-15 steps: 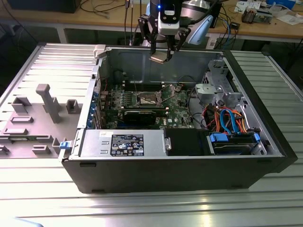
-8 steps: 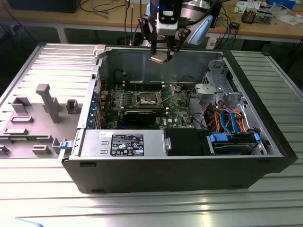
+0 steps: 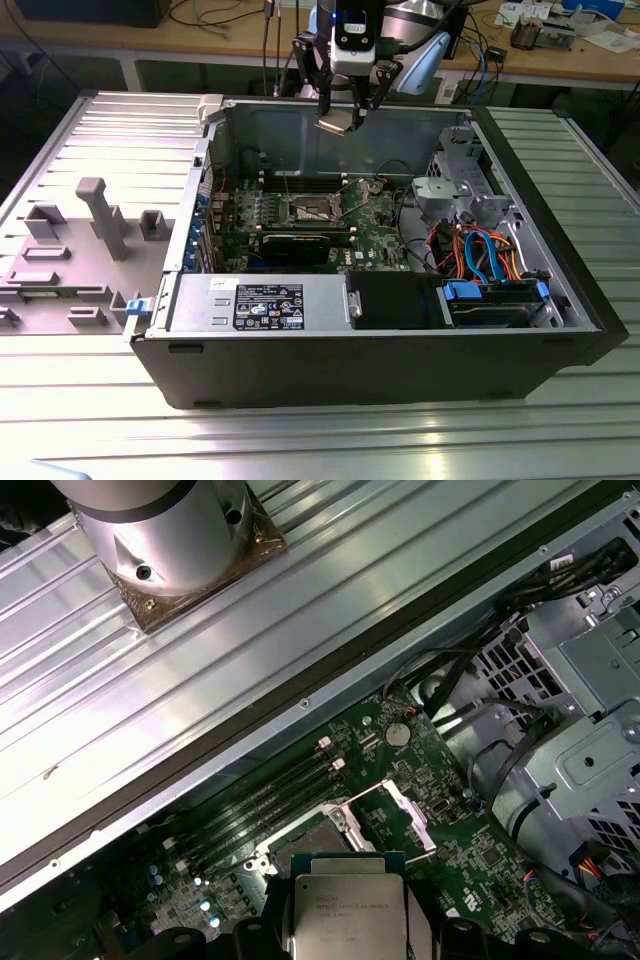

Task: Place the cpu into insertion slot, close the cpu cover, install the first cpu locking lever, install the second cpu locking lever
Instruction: 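Place the cpu into insertion slot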

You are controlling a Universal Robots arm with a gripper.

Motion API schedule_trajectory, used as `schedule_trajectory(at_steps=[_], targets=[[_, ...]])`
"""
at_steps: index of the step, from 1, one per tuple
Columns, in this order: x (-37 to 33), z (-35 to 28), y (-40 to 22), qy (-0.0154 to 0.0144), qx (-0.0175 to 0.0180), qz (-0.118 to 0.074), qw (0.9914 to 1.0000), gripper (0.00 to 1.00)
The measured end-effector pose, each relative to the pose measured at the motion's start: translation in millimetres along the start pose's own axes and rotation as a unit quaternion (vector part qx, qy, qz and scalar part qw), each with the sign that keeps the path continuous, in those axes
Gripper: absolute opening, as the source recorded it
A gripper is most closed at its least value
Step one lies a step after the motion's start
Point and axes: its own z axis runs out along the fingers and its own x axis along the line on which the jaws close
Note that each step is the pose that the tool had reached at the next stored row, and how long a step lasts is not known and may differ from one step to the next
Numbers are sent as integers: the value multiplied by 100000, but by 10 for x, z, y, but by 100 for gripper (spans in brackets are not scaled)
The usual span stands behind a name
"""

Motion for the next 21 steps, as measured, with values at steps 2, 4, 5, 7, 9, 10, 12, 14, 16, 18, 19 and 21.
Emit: schedule_trajectory(at_steps=[2, 4, 5, 7, 9, 10, 12, 14, 16, 18, 19, 21], targets=[[0, 0, 0, -4, 2, 2, 100000, 54], [0, 0, 0, -8, 1, 60, 100000, 54], [0, 0, 0, -18, -2, 199, 100000, 54], [0, 0, 0, -58, -14, 652, 99998, 54], [0, 1, 0, -113, -31, 1237, 99992, 54], [0, 2, 0, -135, -35, 1505, 99989, 54], [0, 3, 0, -251, -57, 2811, 99960, 54], [0, 6, 0, -369, -82, 4154, 99913, 54], [0, 8, 0, -445, -97, 5007, 99874, 54], [0, 16, -1, -645, -138, 7236, 99736, 54], [-1, 20, -1, -719, -154, 8063, 99672, 54], [-1, 24, -2, -793, -167, 8893, 99600, 54]])
